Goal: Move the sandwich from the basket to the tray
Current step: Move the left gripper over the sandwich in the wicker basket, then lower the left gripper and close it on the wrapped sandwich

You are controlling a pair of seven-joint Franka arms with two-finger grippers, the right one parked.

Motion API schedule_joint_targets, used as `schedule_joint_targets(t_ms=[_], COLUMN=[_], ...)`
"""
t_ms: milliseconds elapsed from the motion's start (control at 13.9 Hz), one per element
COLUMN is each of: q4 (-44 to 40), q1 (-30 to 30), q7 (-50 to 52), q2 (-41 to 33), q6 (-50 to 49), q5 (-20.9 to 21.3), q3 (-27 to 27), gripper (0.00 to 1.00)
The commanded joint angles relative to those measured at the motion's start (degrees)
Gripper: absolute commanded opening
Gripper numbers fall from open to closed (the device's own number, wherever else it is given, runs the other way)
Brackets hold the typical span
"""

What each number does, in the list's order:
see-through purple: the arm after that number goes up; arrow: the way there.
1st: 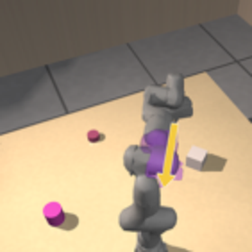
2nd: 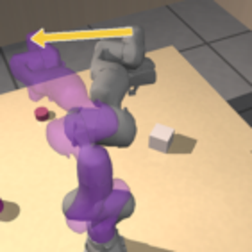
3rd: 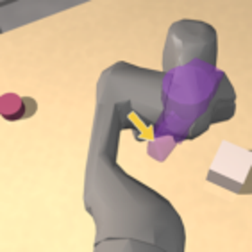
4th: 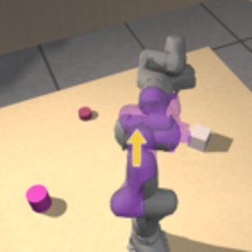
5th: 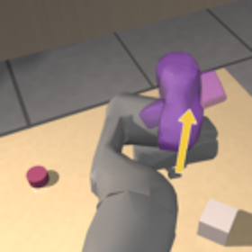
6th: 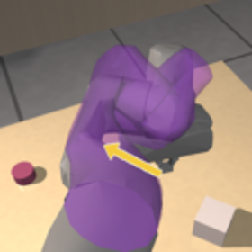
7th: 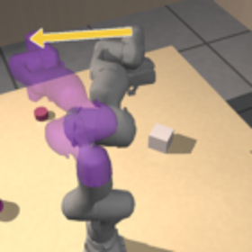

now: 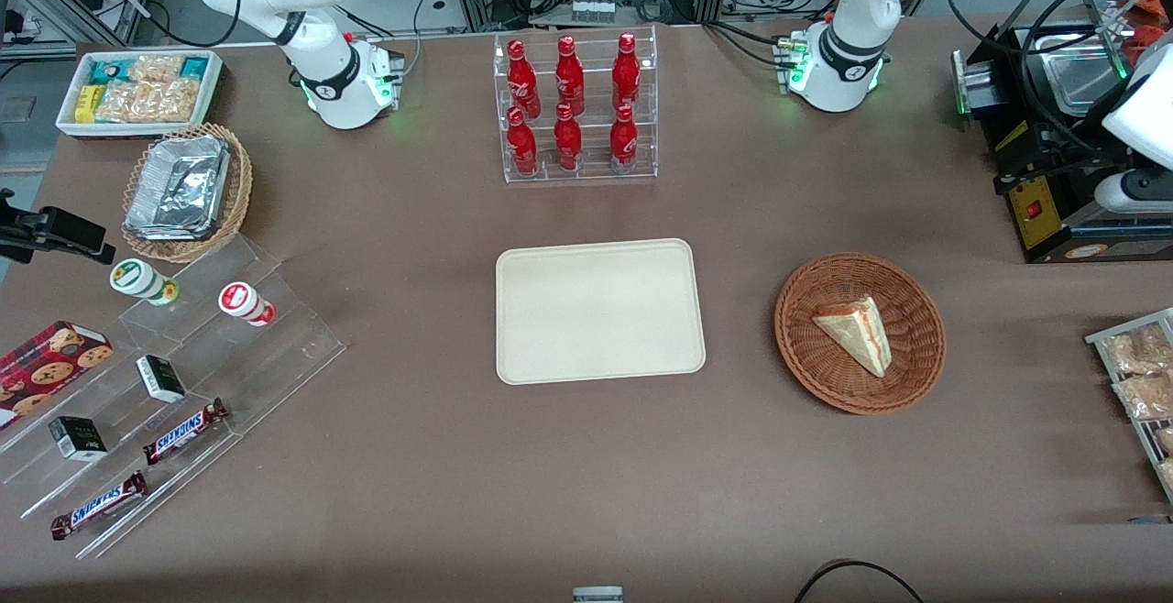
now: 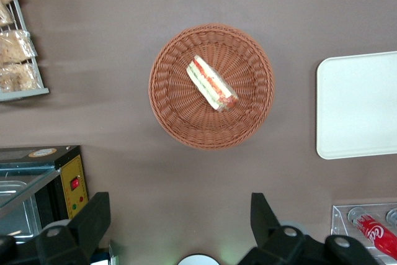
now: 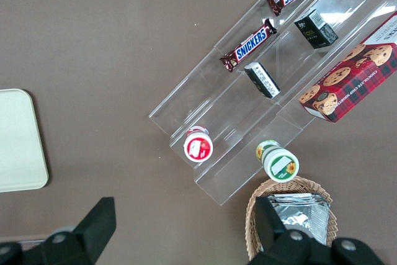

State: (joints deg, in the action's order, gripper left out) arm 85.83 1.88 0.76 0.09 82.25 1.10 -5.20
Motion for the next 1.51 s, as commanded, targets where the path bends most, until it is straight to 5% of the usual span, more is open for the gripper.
schedule_joint_targets(t_ms=[0, 216, 432, 937, 1441], q4=[0.22, 2.58, 13.37, 34.83, 40.65], q1=[-0.12, -0.21, -0.47, -3.9, -4.95], q7=[-0.5, 0.29, 6.59, 45.26, 52.33], q2=[-0.09, 0.43, -0.27, 0.61, 9.56], q6=[-1.3, 0.88, 12.1, 43.31, 58.1], q5=[0.92, 0.66, 0.83, 1.45, 1.98], q3=[-0.07, -0.16, -0.6, -0.6, -0.51], gripper=[1.0, 1.0, 1.0, 1.0, 1.0])
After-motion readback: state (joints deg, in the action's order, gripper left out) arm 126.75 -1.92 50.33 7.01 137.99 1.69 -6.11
